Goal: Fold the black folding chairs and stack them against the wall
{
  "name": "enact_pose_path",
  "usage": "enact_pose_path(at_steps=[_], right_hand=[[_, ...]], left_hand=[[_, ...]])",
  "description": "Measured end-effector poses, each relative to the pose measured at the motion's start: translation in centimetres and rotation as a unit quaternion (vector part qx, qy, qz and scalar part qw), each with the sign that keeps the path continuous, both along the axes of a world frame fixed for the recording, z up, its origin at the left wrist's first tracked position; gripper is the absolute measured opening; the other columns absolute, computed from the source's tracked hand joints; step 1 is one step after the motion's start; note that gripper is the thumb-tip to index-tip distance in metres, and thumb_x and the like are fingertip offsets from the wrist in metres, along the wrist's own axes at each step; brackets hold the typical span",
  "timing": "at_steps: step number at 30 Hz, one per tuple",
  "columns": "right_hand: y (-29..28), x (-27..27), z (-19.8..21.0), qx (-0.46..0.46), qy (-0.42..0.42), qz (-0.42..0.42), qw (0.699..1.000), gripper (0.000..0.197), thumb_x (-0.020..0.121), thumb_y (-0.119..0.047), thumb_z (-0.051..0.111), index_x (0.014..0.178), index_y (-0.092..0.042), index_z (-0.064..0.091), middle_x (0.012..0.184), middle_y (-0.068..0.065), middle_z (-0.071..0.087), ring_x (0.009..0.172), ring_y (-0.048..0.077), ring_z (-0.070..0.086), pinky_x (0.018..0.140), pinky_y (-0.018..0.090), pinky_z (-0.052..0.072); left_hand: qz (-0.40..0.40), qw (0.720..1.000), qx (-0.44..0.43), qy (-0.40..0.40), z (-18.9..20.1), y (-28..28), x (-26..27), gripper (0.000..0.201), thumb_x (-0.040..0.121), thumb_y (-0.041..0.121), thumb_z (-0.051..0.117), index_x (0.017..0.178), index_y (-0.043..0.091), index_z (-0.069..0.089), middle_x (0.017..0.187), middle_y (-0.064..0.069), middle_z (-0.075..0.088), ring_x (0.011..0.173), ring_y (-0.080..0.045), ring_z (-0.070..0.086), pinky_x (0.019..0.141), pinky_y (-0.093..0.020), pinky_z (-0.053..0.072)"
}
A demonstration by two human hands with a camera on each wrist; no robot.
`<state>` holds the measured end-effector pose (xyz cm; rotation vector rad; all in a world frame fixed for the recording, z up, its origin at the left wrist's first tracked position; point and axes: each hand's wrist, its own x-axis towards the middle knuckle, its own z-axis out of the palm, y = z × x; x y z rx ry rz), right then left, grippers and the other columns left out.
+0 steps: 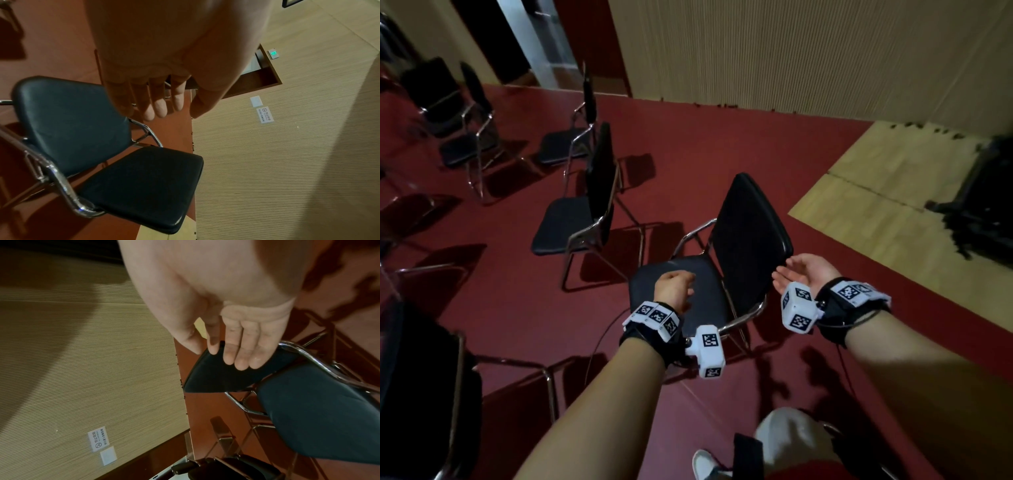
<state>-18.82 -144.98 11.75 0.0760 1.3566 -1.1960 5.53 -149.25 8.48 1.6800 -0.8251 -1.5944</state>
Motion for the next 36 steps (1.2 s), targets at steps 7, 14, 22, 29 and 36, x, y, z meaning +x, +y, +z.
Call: enact_pose_path(at_steps=[7,14,22,29,36], right_hand=[[-6.9,-0.2,0.7,-0.001,0.082,0.043,0.996,0.014,0.1,-0.012,0.048,0.112,-0.006,0.049,0.095,0.009,0.063,0.093,0.029,0.063,0.087,0.041,0.05],[-15.7,-4.4,-0.6,0.004,0.271,0.148,0.951,0.032,0.093,-0.004,0.052,0.125,-0.007,0.056,0.108,0.013,0.06,0.1,0.028,0.058,0.085,0.04,0.05],[-22.4,-11.5,-4.9,0.049,0.413,0.345,0.841,0.055,0.094,-0.002,0.048,0.148,-0.011,0.04,0.15,0.014,0.042,0.131,0.034,0.046,0.1,0.036,0.041],[-24.2,-12.1,-8.1,0.093,0.361,0.467,0.802,0.04,0.091,-0.003,0.046,0.128,-0.011,0.059,0.107,0.016,0.066,0.091,0.036,0.066,0.077,0.046,0.06],[-24.8,-11.8,-8.3,0.095,0.38,0.472,0.79,0.045,0.087,0.007,0.045,0.123,-0.014,0.061,0.105,0.015,0.068,0.093,0.038,0.068,0.075,0.055,0.059]], left_hand=[[-0.018,1.0,0.006,0.0,0.0,-6.3,-0.8,0.01,0.09,0.014,0.06,0.085,0.022,0.056,0.066,0.005,0.052,0.061,-0.012,0.051,0.064,-0.028,0.038],[0.001,0.999,0.02,-0.032,-1.0,-12.4,-3.3,0.007,0.089,0.013,0.059,0.089,0.019,0.057,0.069,0.002,0.053,0.065,-0.015,0.053,0.065,-0.029,0.039],[-0.023,0.995,0.069,-0.066,-1.9,-17.9,-12.5,0.005,0.093,0.015,0.058,0.094,0.02,0.057,0.082,-0.001,0.057,0.08,-0.019,0.057,0.071,-0.03,0.038],[-0.026,0.989,0.137,-0.058,-3.3,-19.0,-15.8,0.007,0.094,0.014,0.056,0.091,0.02,0.057,0.083,0.0,0.06,0.08,-0.017,0.058,0.081,-0.037,0.04],[-0.05,0.988,0.139,-0.048,-3.5,-20.2,-14.7,0.004,0.096,0.015,0.056,0.093,0.018,0.058,0.086,-0.001,0.061,0.085,-0.018,0.058,0.087,-0.041,0.043]])
